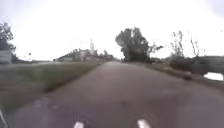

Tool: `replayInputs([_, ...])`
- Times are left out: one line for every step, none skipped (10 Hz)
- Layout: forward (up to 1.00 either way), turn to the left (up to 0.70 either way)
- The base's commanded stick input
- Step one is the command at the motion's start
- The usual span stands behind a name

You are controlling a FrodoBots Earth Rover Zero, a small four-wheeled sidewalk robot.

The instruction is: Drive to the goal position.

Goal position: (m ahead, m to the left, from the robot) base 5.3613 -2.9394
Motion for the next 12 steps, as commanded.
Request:
replayInputs([1.00,0.00])
replayInputs([1.00,0.00])
replayInputs([1.00,0.00])
replayInputs([1.00,0.00])
replayInputs([1.00,0.00])
replayInputs([1.00,0.00])
replayInputs([1.00,0.00])
replayInputs([1.00,0.00])
replayInputs([1.00,0.00])
replayInputs([1.00,0.00])
replayInputs([1.00,0.00])
replayInputs([1.00,0.00])
